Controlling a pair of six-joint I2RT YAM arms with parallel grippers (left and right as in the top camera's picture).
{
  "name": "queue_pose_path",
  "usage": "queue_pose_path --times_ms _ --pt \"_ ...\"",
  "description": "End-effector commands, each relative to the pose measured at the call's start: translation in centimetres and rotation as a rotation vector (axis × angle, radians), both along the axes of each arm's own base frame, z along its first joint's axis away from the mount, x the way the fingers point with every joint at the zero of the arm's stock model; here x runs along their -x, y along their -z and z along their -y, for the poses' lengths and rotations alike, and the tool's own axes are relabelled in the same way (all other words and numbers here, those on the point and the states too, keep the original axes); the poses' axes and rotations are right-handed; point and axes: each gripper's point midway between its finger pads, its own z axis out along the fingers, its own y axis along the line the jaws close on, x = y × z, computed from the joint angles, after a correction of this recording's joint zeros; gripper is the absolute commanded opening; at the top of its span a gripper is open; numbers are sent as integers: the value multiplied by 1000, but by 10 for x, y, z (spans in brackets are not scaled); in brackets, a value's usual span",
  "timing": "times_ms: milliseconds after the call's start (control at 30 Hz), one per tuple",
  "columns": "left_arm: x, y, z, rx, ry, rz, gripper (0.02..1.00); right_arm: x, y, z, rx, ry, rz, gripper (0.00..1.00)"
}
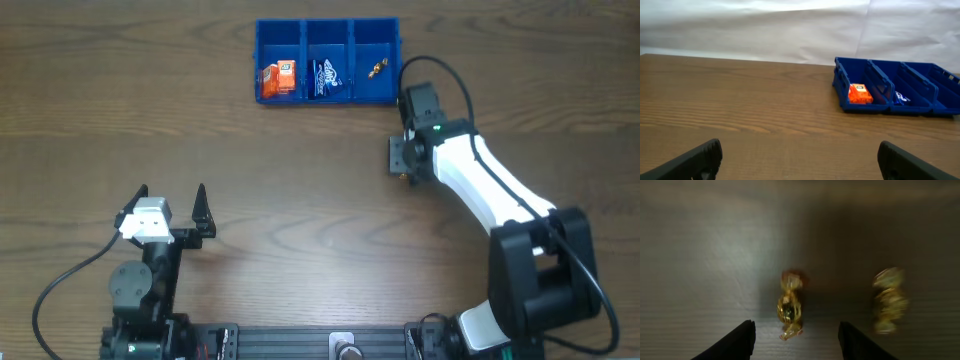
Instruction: Sort Candies Into Trays
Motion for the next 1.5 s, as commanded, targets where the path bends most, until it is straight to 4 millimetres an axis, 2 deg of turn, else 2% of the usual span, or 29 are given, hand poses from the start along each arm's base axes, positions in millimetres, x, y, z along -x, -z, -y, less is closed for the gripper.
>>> queue_pose_path --times_ms 33,133,433,567,800,933,1067,1100,1200,1233,1367,1433,1500 --pt "1 17 -1 -18 -4 -51 998 -1 22 -5 -30 5 -36 564" --pt "1 17 -1 -18 -4 -51 998 -2 32 -5 -27 6 -51 560" --pt "1 17 -1 -18 -4 -51 998 -4 37 -6 -26 5 -51 551" --pt "1 17 -1 -18 -4 -51 998 -3 41 -6 -23 6 -63 518" --pt "1 17 -1 -18 -4 -51 998 -3 42 -6 -23 6 -64 404" --pt "1 17 -1 -18 -4 -51 998 -3 42 -6 -25 14 -65 244" --pt "1 17 -1 -18 -4 -51 998 -3 41 -8 -34 26 -63 189" --pt "1 17 -1 -18 -4 -51 998 -2 36 -11 -48 19 -56 189" --pt "1 17 -1 -18 -4 -51 998 -5 -5 -22 -82 -9 37 178" --pt "1 17 -1 -18 -4 -51 998 -8 -24 -26 -97 -21 88 178" --pt "1 17 -1 -18 -4 -51 998 -27 -130 -40 -166 -64 338 178" --pt "1 17 -1 -18 -4 -51 996 -41 -164 -43 -167 -84 400 178" --pt "1 17 -1 -18 -4 -51 998 -70 -201 -44 -128 -75 467 180"
